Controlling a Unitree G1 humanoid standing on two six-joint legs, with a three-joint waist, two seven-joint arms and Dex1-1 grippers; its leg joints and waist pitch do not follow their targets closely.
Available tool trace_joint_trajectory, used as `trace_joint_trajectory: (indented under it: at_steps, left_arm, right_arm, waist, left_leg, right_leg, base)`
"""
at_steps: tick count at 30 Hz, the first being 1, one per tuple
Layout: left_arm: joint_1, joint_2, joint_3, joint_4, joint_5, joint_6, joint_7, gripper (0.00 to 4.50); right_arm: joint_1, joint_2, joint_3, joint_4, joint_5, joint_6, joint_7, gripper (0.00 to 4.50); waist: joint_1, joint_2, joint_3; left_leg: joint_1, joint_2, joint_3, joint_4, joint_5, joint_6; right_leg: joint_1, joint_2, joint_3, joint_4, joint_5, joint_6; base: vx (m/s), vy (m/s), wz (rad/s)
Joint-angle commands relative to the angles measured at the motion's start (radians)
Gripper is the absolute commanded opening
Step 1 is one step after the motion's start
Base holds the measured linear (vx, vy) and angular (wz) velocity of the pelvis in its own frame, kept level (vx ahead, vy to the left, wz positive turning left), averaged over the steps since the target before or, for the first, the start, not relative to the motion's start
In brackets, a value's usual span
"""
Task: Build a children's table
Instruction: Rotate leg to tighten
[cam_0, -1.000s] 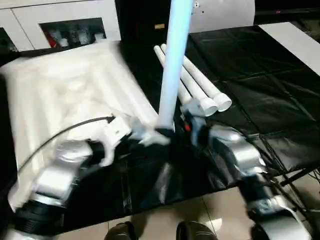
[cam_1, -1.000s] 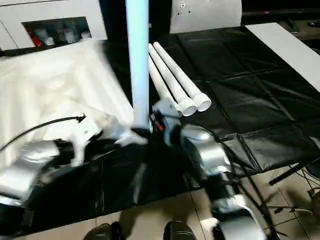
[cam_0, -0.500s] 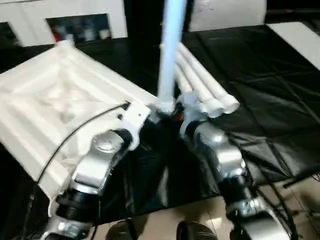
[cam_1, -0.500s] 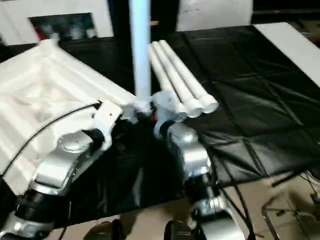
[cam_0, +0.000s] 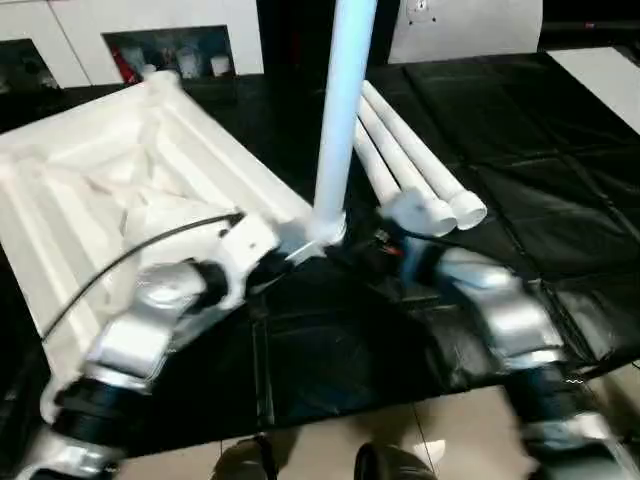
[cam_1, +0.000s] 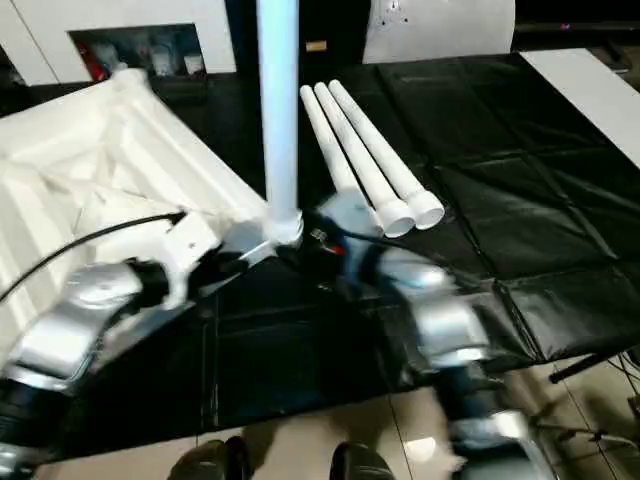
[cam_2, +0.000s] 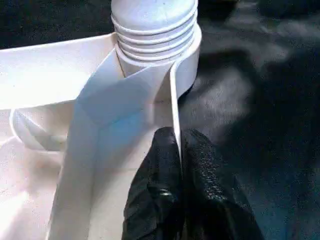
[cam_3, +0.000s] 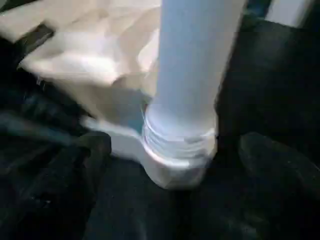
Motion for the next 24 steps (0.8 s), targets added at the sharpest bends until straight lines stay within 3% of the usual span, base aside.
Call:
trace_joint_trajectory:
  at_steps: [1,5,7,10,15,24]
  left_arm:
    - [0.017,0.039,-0.058,0.027,0.002,-0.066,-0.111,0.00]
    - [0.017,0.087,-0.081,0.035,-0.025,-0.156,-0.230,0.00]
    - [0.016,0.104,-0.087,0.041,-0.043,-0.187,-0.285,0.00]
    - [0.001,0.143,-0.106,0.073,-0.079,-0.236,-0.405,0.00]
    - [-0.021,0.162,-0.122,0.109,-0.077,-0.285,-0.471,0.00]
    - [-0.074,0.175,-0.132,0.205,-0.045,-0.354,-0.496,0.00]
  right_arm:
    - [0.006,-0.038,0.028,-0.038,0.023,-0.013,0.097,4.45]
    - [-0.006,-0.086,0.061,-0.024,0.021,-0.007,0.179,4.45]
    - [-0.013,-0.099,0.077,-0.017,0.025,-0.012,0.215,4.45]
    - [-0.047,-0.118,0.120,0.034,0.009,-0.074,0.290,4.45]
    - [-0.081,-0.113,0.143,0.093,-0.003,-0.100,0.334,4.45]
    - [-0.108,-0.132,0.174,0.117,0.034,-0.075,0.450,3.64]
  waist:
    - [0.001,-0.002,-0.066]
    - [0.003,0.001,-0.067]
    - [0.008,0.003,-0.070]
    - [0.014,0.004,-0.069]
    - [0.016,0.004,-0.066]
    - [0.014,0.004,-0.066]
  left_leg:
    - [0.023,0.058,-0.026,-0.056,-0.128,0.096]
    - [0.026,0.060,-0.025,-0.056,-0.130,0.090]
    - [0.028,0.061,-0.024,-0.054,-0.106,0.097]
    - [0.028,0.063,-0.023,-0.053,-0.090,0.107]
    - [0.026,0.062,-0.023,-0.055,-0.120,0.095]
    - [0.027,0.064,-0.023,-0.055,-0.125,0.092]
  right_leg:
    - [0.052,-0.088,0.061,-0.068,-0.083,-0.202]
    - [0.048,-0.088,0.062,-0.069,-0.097,-0.212]
    - [0.046,-0.087,0.062,-0.063,-0.052,-0.227]
    - [0.045,-0.087,0.061,-0.055,-0.006,-0.242]
    - [0.048,-0.090,0.060,-0.057,-0.037,-0.248]
    - [0.048,-0.089,0.060,-0.057,-0.039,-0.252]
  base:
    - [0.000,0.000,0.00]
    - [0.000,0.000,0.00]
    - [0.000,0.000,0.00]
    - [0.000,0.000,0.00]
    - [0.000,0.000,0.00]
    - [0.000,0.000,0.00]
